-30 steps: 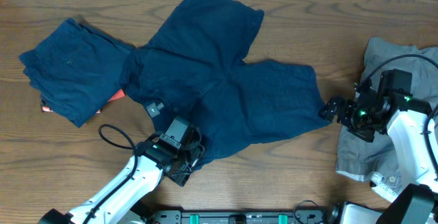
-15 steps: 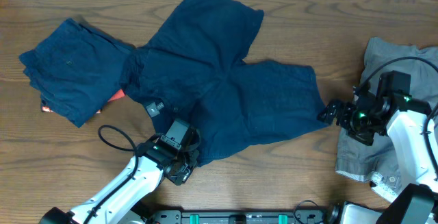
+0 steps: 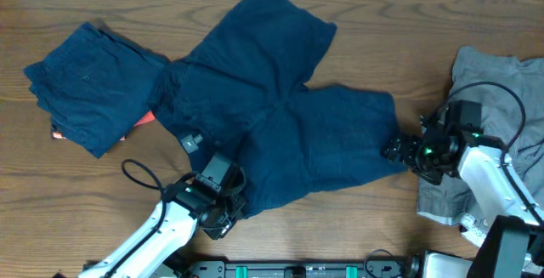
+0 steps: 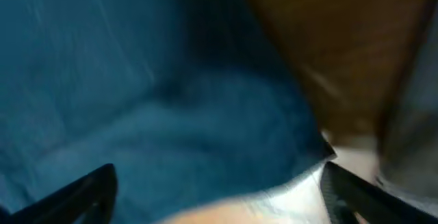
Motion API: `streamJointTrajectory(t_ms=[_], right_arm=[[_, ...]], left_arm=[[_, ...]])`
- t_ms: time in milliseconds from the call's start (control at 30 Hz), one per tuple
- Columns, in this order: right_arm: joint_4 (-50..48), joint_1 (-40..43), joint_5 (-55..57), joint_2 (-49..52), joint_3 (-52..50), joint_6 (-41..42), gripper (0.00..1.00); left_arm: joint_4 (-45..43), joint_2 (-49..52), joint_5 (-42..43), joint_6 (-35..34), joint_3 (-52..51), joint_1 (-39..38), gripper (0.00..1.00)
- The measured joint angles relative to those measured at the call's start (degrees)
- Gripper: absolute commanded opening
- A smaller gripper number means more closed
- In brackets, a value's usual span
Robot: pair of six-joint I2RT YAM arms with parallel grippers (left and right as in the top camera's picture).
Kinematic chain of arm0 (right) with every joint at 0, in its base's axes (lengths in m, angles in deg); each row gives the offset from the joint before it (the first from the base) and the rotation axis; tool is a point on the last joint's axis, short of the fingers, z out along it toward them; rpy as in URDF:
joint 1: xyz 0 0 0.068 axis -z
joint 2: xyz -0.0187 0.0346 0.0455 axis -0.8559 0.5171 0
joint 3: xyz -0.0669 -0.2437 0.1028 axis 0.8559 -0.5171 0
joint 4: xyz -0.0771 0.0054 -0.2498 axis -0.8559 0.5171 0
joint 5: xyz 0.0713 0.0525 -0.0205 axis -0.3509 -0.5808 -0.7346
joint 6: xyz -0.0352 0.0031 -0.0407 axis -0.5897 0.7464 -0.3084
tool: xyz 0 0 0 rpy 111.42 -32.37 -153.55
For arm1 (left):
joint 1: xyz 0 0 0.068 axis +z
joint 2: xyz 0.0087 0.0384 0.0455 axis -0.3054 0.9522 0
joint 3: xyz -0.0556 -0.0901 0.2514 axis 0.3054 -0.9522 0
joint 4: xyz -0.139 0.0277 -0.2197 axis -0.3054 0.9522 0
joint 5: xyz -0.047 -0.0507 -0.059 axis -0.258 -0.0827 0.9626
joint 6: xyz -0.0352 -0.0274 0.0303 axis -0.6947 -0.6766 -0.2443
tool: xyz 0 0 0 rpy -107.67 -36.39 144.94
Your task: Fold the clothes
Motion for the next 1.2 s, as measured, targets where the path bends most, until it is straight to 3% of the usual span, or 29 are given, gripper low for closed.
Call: streamJointTrajectory(t_ms=[200,467,500,600,833,1033,1200], right_arm=[[-7.96,-2.1,0.13,1.36,-3.15,5.14,0.64],[-12.28,-4.35,1.9,3.54,-3.43,8.96,0.45],[-13.31,-4.39,1.9,3.91,-3.39,9.33,0.4],[-14.88,-4.39,2.45,5.05,-3.28,10.1,0.01],[-13.79,-4.28,3.19,5.51,-3.23,10.75,0.01],[-2.93,0.5,4.09,-0.94,-1.75,10.36,0.01],[7.78,6.78,4.59,-11.15,5.97,7.87,0.01]], left_arm=[[1.36,-2.8,0.37,1.31,-0.17,0.0,0.06],[1.9,-3.19,0.39,2.47,-0.2,0.0,0.06],[2.12,-3.19,0.39,2.56,-0.2,0.0,0.06],[2.36,-3.19,0.42,2.58,-0.2,0.0,0.06],[2.73,-3.89,0.57,6.23,0.11,0.0,0.06],[6.1,-3.87,0.85,12.94,6.45,-0.33,0.06],[9.14,-3.89,0.76,17.05,13.31,-3.56,0.06]])
